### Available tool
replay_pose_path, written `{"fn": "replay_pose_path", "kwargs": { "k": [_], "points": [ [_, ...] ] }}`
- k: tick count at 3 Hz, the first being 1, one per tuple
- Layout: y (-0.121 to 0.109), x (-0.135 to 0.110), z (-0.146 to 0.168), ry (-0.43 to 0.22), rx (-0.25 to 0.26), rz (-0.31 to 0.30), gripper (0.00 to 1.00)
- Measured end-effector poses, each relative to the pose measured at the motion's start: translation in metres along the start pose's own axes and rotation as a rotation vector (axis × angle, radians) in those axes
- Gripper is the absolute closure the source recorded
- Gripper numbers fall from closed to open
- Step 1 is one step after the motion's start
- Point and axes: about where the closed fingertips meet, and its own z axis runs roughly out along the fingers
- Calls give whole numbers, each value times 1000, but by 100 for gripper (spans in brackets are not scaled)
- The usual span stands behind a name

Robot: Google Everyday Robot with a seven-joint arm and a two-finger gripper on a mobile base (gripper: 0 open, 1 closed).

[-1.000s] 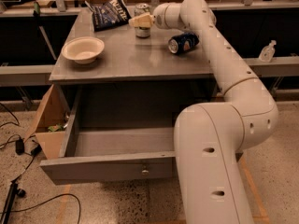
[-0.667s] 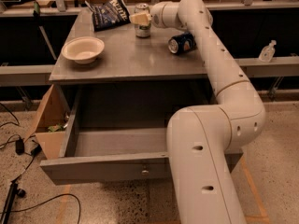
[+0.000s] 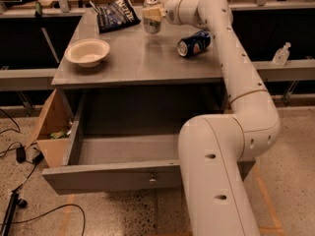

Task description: Place 7up can into top drawer

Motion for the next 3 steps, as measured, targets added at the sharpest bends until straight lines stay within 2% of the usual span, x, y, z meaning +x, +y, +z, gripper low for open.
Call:
{"fn": "replay_pose_path", "kwargs": {
  "k": [1, 2, 3],
  "points": [
    [-7, -23, -51, -17, -28, -35, 100],
    [5, -47, -118, -23, -93, -48, 100],
    [26, -83, -166, -86, -109, -38, 100]
  ]
}}
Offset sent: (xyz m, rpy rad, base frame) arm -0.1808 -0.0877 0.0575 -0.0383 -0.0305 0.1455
